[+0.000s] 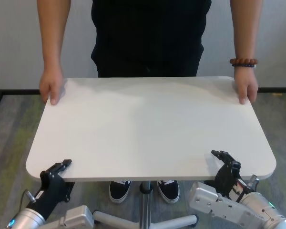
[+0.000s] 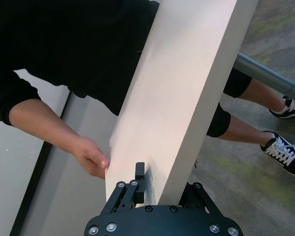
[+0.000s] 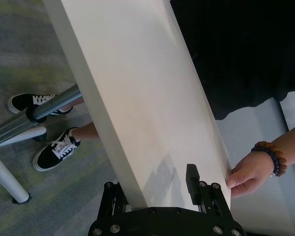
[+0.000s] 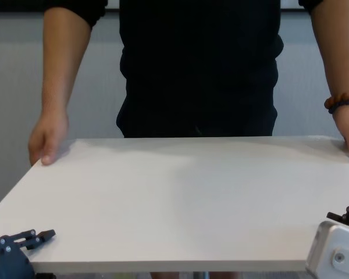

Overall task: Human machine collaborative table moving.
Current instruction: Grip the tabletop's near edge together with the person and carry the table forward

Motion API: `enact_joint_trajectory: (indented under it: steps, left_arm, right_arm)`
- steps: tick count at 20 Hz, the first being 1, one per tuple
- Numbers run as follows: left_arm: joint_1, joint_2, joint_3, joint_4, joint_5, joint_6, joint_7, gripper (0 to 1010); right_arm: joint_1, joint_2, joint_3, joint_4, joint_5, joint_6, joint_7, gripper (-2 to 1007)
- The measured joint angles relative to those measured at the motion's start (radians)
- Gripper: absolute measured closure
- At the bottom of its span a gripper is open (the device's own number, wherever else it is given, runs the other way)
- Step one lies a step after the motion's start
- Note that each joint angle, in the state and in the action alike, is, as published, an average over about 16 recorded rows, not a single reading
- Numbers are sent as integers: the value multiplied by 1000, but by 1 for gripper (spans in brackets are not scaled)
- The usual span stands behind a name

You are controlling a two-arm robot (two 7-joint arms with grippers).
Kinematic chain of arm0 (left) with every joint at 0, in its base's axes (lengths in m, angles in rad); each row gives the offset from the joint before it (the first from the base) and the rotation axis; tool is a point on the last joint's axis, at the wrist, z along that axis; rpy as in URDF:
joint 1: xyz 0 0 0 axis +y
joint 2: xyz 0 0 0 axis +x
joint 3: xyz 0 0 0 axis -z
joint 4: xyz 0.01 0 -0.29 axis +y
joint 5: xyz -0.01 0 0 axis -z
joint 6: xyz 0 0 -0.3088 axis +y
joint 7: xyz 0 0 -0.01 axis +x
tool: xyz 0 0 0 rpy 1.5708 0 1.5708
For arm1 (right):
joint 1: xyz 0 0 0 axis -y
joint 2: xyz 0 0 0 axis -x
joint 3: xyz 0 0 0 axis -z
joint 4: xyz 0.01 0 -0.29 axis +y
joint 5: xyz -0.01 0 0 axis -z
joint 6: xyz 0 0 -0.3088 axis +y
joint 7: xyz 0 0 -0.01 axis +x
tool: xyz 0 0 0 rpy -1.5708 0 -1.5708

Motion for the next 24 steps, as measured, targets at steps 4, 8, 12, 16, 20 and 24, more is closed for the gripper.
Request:
enact_joint_trajectory:
  steps: [4,8,12,16,20,24]
  left_arm:
    - [3,-3,-5,-7,5,2,-1,692]
    - [7,-6,-12,-18,12,3,-1,693]
    - [11,-10,-20,-30,21,5,0,693]
    - [13,-12,-27,-40,28,6,-1,693]
    - [11,-15,-33,-44,33,7,-1,693]
    - [6,-18,-37,-44,37,8,-2,693]
  right_arm:
    - [-6,2,6,-7,-7,-5,2,370]
    - [-12,3,13,-16,-17,-12,4,369]
    - [-16,2,18,-24,-28,-23,6,369]
    - [-14,-2,21,-26,-38,-37,10,369]
    - [-6,-10,23,-23,-46,-53,16,369]
    - [6,-19,24,-15,-53,-71,23,369]
